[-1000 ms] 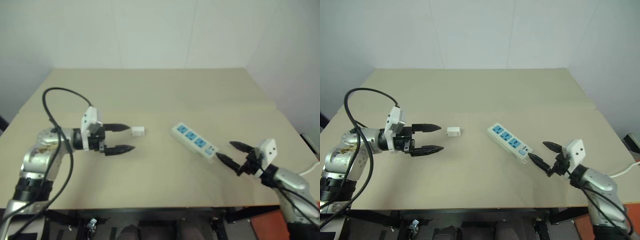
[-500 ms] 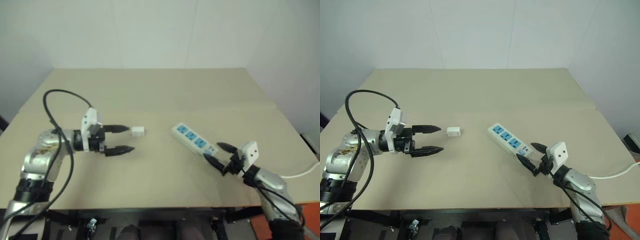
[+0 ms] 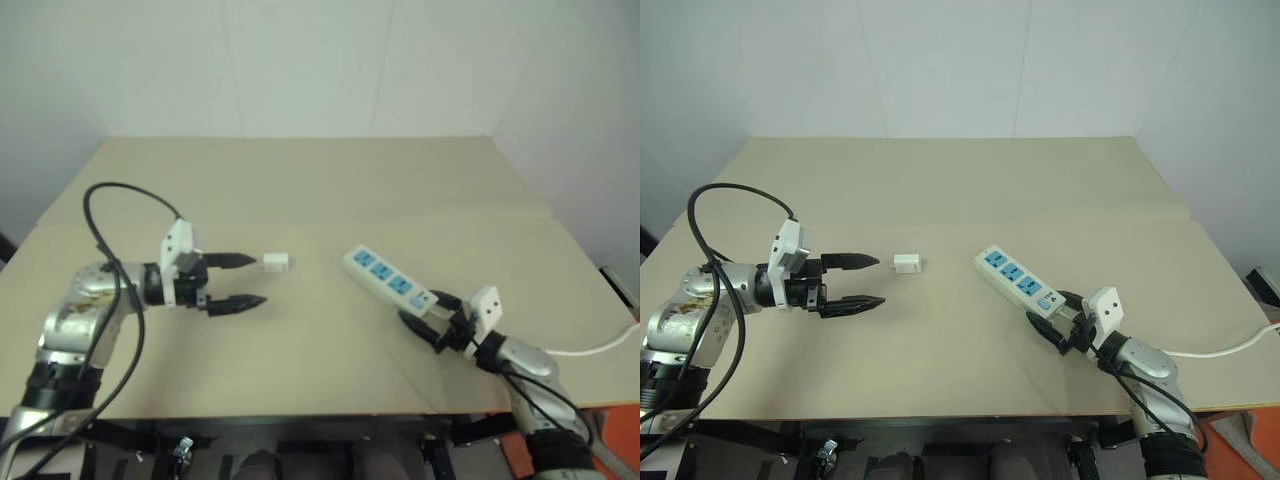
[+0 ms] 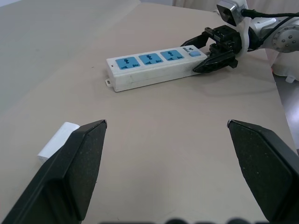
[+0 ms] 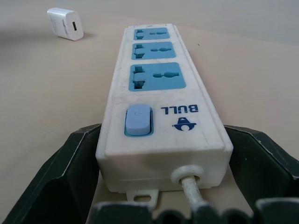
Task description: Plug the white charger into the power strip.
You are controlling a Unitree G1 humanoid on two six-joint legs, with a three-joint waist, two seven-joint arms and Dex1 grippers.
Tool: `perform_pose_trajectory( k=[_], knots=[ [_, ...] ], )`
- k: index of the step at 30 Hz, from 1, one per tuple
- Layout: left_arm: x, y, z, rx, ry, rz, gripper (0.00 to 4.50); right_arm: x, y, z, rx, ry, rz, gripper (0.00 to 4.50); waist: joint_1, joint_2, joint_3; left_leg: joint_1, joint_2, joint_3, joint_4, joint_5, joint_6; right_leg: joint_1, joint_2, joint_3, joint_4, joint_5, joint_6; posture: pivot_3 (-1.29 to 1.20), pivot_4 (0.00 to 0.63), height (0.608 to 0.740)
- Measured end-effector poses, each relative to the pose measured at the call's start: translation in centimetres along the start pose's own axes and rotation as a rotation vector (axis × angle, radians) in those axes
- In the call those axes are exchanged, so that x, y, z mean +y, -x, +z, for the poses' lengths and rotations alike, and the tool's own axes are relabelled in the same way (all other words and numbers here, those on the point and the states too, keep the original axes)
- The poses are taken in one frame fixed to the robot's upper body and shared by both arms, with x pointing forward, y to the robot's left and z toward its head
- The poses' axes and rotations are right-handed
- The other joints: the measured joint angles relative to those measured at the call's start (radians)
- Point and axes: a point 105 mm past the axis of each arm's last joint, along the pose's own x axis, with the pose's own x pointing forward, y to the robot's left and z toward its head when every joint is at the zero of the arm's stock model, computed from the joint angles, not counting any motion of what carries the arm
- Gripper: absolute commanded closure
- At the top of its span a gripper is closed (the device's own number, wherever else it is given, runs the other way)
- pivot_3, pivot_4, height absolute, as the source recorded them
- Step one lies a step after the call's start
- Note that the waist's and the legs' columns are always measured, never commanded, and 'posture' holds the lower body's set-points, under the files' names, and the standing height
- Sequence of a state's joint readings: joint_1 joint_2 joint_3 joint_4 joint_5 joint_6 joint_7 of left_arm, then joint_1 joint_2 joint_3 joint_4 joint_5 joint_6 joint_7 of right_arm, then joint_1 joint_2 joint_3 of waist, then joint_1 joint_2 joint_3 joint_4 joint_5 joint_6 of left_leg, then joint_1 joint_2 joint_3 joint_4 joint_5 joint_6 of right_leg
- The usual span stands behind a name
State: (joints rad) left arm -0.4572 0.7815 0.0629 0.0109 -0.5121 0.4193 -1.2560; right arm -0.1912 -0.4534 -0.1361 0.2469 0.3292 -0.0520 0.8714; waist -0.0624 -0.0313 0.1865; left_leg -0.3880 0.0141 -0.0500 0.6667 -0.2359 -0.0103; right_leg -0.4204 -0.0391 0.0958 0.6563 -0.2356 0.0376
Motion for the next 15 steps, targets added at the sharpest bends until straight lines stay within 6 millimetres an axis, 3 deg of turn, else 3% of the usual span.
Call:
perform_pose_trajectory(
  k=[2,6,15],
  knots=[
    [0.0,0.0,0.0,0.0,0.0,0.001,0.0,0.01,-0.02,-0.02,-0.002,-0.003,0.0,0.2,-0.001,0.0,0.0,0.0,0.0,0.0,0.0,0.0,0.0,0.0,0.0,0.0,0.0,0.0,0.0,0.0,0.15,0.74],
    [0.06,-0.01,0.0,0.0,0.0,0.007,0.0,0.04,-0.09,-0.02,-0.01,-0.01,0.0,1.08,-0.002,0.0,0.0,0.0,0.0,0.0,0.0,0.0,0.0,0.0,0.0,0.0,0.0,0.0,0.0,0.0,0.15,0.74],
    [0.17,-0.36,0.14,-0.015,-0.003,0.015,0.0,0.15,0.54,-0.01,0.004,0.024,0.037,1.08,-0.002,0.0,0.0,0.0,0.0,0.0,0.0,0.0,0.0,0.0,0.0,0.0,0.0,0.0,0.0,0.0,0.15,0.74]
  ],
)
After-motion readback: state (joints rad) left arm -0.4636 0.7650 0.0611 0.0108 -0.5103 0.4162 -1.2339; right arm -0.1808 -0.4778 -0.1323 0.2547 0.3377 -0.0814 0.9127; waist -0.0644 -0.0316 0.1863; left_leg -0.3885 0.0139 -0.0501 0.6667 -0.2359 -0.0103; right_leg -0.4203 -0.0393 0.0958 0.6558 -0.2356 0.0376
